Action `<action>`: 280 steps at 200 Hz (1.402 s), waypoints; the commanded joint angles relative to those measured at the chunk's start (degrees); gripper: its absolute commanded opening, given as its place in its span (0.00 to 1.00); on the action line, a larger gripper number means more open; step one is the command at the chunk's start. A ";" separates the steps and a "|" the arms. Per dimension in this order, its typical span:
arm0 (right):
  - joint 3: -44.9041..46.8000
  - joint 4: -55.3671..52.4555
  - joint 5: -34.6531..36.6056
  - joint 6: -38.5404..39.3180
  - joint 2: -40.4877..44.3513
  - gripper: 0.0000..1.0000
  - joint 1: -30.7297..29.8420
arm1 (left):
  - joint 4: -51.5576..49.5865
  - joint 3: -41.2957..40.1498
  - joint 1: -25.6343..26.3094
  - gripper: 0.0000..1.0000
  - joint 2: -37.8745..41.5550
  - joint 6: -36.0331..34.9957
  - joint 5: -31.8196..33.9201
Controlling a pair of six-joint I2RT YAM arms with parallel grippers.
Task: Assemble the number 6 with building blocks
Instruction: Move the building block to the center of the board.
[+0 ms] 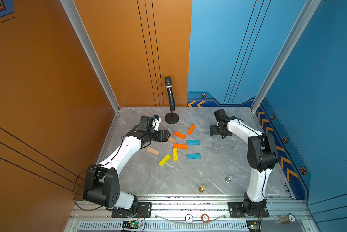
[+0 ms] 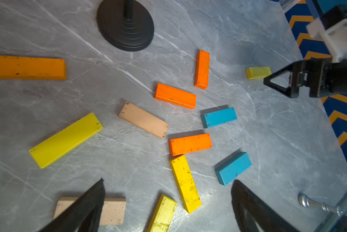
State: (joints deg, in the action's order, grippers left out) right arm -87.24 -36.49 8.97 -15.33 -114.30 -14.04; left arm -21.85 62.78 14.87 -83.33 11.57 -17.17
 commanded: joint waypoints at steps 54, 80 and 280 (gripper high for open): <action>-8.21 -4.37 -1.12 3.94 -8.37 1.00 2.34 | 1.17 0.38 1.30 0.98 0.69 -3.06 -1.74; -10.07 -5.08 -0.85 4.12 -10.43 0.99 2.93 | 1.84 -0.11 1.23 0.98 1.23 -3.27 -0.82; -28.13 -10.84 -1.60 1.36 -20.15 0.94 1.24 | 2.60 0.10 -0.73 0.98 0.78 -1.80 -0.54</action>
State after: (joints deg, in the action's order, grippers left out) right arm -111.66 -44.01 6.66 -12.10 -134.39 -12.01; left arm -20.12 62.76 14.57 -83.29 9.47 -18.00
